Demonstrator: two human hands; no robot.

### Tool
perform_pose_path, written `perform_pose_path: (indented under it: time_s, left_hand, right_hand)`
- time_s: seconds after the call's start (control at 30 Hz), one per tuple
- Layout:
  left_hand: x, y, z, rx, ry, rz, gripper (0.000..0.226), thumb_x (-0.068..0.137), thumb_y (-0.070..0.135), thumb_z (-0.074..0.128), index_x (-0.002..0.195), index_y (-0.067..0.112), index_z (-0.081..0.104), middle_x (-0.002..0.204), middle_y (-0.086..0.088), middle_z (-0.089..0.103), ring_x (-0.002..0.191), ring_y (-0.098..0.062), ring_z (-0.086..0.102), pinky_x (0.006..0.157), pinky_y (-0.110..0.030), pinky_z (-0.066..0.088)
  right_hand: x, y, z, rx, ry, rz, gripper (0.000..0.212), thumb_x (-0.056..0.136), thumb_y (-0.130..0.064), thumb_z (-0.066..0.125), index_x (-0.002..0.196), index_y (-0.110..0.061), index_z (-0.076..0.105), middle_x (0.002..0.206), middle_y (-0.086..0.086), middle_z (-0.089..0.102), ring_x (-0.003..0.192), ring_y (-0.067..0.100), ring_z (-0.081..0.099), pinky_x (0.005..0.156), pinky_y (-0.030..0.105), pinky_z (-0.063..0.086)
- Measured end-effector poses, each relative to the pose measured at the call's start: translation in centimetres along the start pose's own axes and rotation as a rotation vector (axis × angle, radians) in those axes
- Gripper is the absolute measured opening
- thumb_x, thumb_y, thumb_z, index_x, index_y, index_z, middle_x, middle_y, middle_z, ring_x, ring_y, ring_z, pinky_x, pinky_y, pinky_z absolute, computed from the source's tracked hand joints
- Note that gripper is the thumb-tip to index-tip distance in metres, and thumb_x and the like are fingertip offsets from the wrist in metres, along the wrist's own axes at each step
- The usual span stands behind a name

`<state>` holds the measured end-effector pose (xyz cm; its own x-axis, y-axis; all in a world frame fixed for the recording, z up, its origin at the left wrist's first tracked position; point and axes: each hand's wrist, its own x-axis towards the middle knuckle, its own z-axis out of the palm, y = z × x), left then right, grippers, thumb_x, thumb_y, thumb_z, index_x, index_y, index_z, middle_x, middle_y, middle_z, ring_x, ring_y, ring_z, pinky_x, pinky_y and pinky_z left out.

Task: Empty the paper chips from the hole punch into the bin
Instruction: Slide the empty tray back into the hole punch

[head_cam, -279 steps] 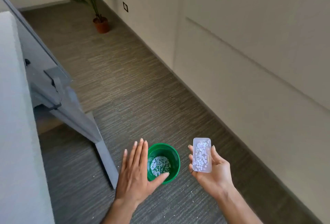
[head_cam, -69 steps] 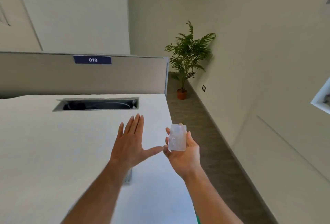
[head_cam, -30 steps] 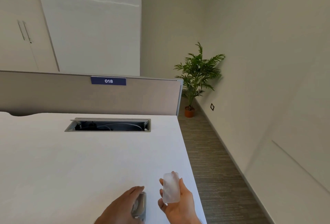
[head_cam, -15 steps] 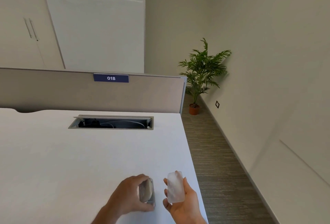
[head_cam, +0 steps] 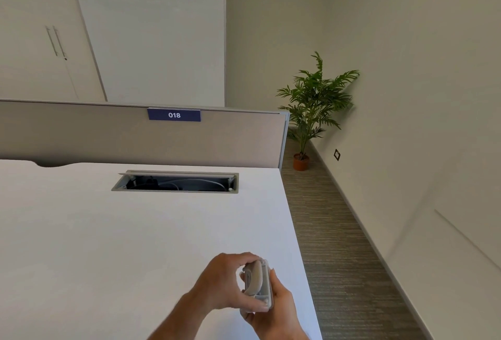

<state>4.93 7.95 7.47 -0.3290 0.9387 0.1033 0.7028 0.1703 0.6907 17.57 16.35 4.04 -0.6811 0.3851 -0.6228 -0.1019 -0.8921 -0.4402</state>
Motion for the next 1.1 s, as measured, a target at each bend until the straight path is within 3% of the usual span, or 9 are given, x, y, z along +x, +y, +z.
perform_pose_path:
  time_s: [0.13,0.27,0.47,0.63,0.77,0.87,1.0,1.03,1.1]
  left_hand:
    - [-0.2,0.1,0.0,-0.012,0.007,-0.028,0.081,0.048,0.072,0.085,0.119,0.042,0.061,0.101,0.031,0.067,0.095,0.001,0.063,0.081,-0.009,0.048]
    - [-0.5,0.3,-0.1,-0.010,-0.006,-0.053,0.083,0.049,0.073,0.085,0.122,0.041,0.061,0.108,0.030,0.067,0.098,0.000,0.063,0.082,-0.008,0.048]
    - [-0.6,0.2,-0.4,0.005,0.006,-0.070,0.084,0.047,0.073,0.085,0.121,0.041,0.060,0.107,0.029,0.067,0.097,0.000,0.063,0.085,-0.014,0.052]
    - [-0.4,0.3,-0.4,0.041,0.025,-0.062,0.087,0.047,0.072,0.084,0.124,0.040,0.058,0.108,0.031,0.064,0.098,0.001,0.062,0.084,-0.010,0.049]
    - [-0.1,0.0,-0.2,0.083,0.036,-0.036,0.080,0.051,0.066,0.084,0.121,0.041,0.056,0.108,0.030,0.063,0.099,0.000,0.059,0.082,-0.010,0.047]
    - [0.1,-0.7,0.1,0.130,0.011,-0.048,0.088,0.051,0.065,0.083,0.129,0.038,0.052,0.124,0.028,0.059,0.110,0.002,0.054,0.094,-0.020,0.049]
    - [-0.5,-1.7,0.9,-0.179,0.037,-0.147,0.110,0.047,0.074,0.086,0.142,0.039,0.043,0.138,0.025,0.049,0.125,0.001,0.050,0.105,-0.022,0.046]
    - [-0.6,-1.8,1.2,-0.284,0.111,-0.191,0.105,0.052,0.076,0.083,0.141,0.038,0.044,0.139,0.023,0.050,0.125,-0.001,0.052,0.102,-0.023,0.049]
    - [-0.7,-1.9,1.9,-0.508,0.251,-0.336,0.073,0.072,0.065,0.076,0.134,0.034,0.051,0.135,0.012,0.058,0.114,-0.008,0.063,0.090,-0.029,0.058]
  right_hand:
    - [0.1,0.3,-0.1,-0.020,-0.011,0.002,0.046,0.089,-0.046,0.062,0.113,-0.008,0.076,0.114,0.019,0.069,0.117,0.036,0.060,0.091,0.048,0.047]
    - [0.1,0.4,0.2,-0.002,0.010,0.009,0.049,0.096,-0.049,0.055,0.121,-0.009,0.071,0.127,0.021,0.067,0.132,0.037,0.056,0.089,0.049,0.052]
    - [-0.3,0.5,0.9,-0.010,0.011,-0.010,0.050,0.097,-0.047,0.055,0.123,-0.008,0.068,0.125,0.021,0.066,0.120,0.035,0.060,0.087,0.047,0.052]
    - [-0.2,0.4,1.2,-0.050,-0.002,-0.072,0.046,0.100,-0.045,0.050,0.121,-0.010,0.072,0.130,0.022,0.068,0.130,0.034,0.058,0.110,0.052,0.043]
    - [-0.2,-0.1,0.9,-0.221,-0.039,-0.137,0.041,0.102,-0.040,0.049,0.122,-0.013,0.074,0.128,0.019,0.071,0.126,0.034,0.063,0.102,0.054,0.051]
    - [-0.6,-1.1,0.6,-0.485,-0.069,-0.177,0.032,0.104,-0.025,0.047,0.118,-0.017,0.075,0.118,0.019,0.074,0.102,0.029,0.072,0.083,0.048,0.061]
    - [-0.7,-2.4,0.4,-0.689,-0.054,-0.178,0.035,0.099,-0.003,0.044,0.120,-0.016,0.070,0.107,0.025,0.076,0.086,0.035,0.075,0.081,0.057,0.062]
    - [-0.7,-2.6,0.5,-0.699,-0.047,-0.179,0.036,0.098,-0.001,0.044,0.120,-0.015,0.068,0.105,0.027,0.076,0.086,0.038,0.075,0.082,0.059,0.061]
    - [-0.6,-2.7,0.6,-0.697,-0.028,-0.186,0.036,0.097,0.001,0.043,0.121,-0.014,0.066,0.097,0.026,0.077,0.086,0.041,0.075,0.081,0.059,0.062]
